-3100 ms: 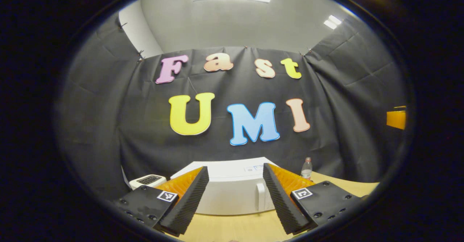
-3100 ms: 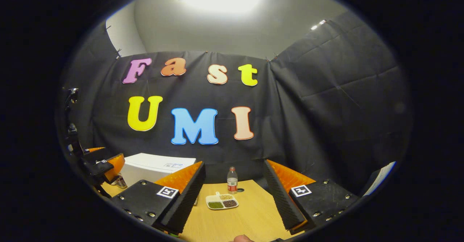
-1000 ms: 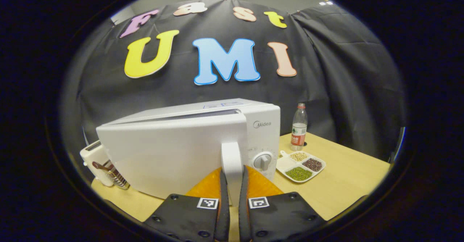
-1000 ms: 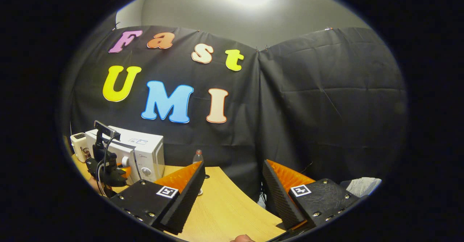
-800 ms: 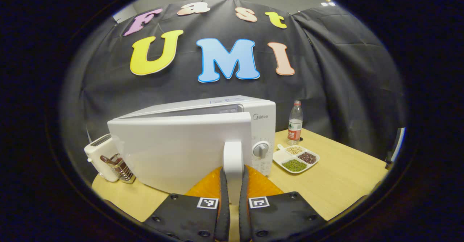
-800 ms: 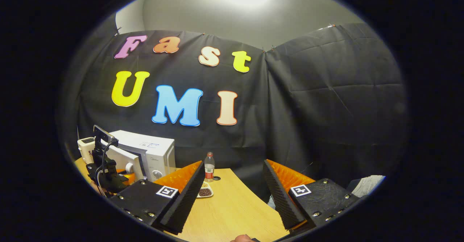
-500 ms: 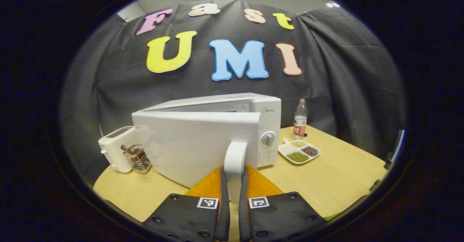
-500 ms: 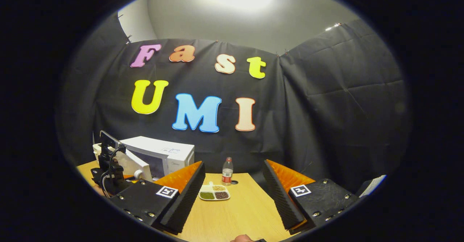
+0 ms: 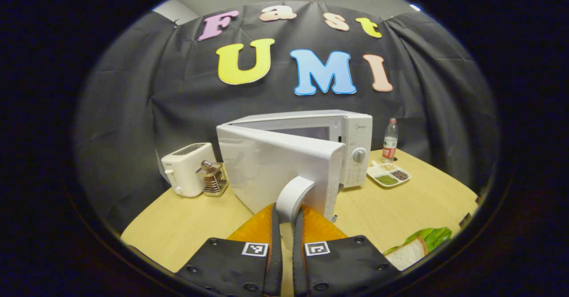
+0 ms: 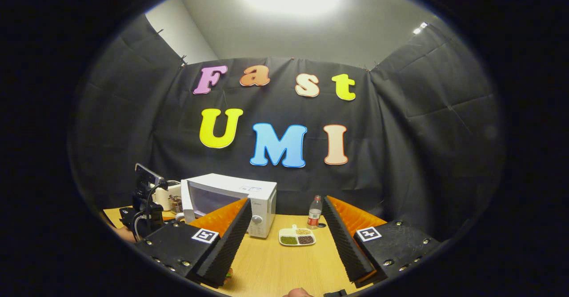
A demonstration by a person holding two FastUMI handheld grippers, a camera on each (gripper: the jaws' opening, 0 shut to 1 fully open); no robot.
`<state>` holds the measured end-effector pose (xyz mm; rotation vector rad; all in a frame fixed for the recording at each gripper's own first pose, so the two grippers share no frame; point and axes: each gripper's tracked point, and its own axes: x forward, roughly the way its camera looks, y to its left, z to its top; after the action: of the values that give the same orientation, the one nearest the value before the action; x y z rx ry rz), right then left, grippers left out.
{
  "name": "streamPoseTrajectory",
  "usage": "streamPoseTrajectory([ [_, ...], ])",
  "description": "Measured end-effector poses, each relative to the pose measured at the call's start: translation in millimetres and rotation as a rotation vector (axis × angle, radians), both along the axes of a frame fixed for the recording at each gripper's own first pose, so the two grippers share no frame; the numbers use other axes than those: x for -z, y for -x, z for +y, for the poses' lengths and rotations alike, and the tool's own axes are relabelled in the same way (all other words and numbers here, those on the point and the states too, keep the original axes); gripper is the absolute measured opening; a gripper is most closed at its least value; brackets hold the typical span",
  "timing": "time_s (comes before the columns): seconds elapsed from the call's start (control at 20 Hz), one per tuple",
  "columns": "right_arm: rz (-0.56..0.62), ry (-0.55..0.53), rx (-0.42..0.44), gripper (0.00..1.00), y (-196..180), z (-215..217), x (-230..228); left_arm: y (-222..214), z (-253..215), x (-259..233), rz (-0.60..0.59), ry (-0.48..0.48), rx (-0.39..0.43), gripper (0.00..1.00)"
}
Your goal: Open the microwave oven with the left hand, put the food in, and close the microwave oven.
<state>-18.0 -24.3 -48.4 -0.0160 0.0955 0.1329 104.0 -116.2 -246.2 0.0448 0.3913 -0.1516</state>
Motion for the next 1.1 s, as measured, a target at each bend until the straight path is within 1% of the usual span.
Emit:
streamPoseTrajectory([
  [0.2,0.016,-0.042,-0.008,0.97,-2.5,32.2,-0.7,12.8,27.1,0.8,0.009,-0.002,0.03,0.16],
  [0.3,0.016,-0.039,-0.013,0.97,-1.0,50.6,-2.3,15.2,39.4,-0.2,0.011,0.013,0.048,0.16],
  [0.35,0.014,-0.03,-0.015,0.97,-0.2,59.1,-3.0,16.1,45.7,-0.6,0.011,0.016,0.055,0.19],
  [0.4,0.018,-0.021,-0.014,0.97,0.0,67.2,-3.1,18.2,52.5,1.2,0.009,0.018,0.063,0.16],
  [0.55,0.022,-0.022,-0.016,0.97,2.0,96.0,-2.4,22.9,69.2,0.5,0.009,0.027,0.09,0.16],
  [0.65,0.036,-0.022,-0.012,0.97,2.9,112.2,0.0,25.3,85.7,3.2,0.02,0.036,0.094,0.16],
  [0.7,0.039,-0.027,-0.009,0.97,3.5,120.1,-0.1,26.2,93.7,3.6,0.023,0.042,0.096,0.19],
  [0.85,0.034,-0.025,0.002,0.97,3.8,141.4,-2.4,27.7,120.1,4.4,0.017,0.031,0.111,0.16],
  [1.0,0.039,-0.026,0.007,0.97,4.9,160.9,-0.2,29.0,144.8,7.0,0.01,0.035,0.114,0.16],
  [1.1,0.042,-0.025,0.01,0.97,5.2,171.5,0.5,27.1,160.1,8.4,0.005,0.039,0.101,0.16],
])
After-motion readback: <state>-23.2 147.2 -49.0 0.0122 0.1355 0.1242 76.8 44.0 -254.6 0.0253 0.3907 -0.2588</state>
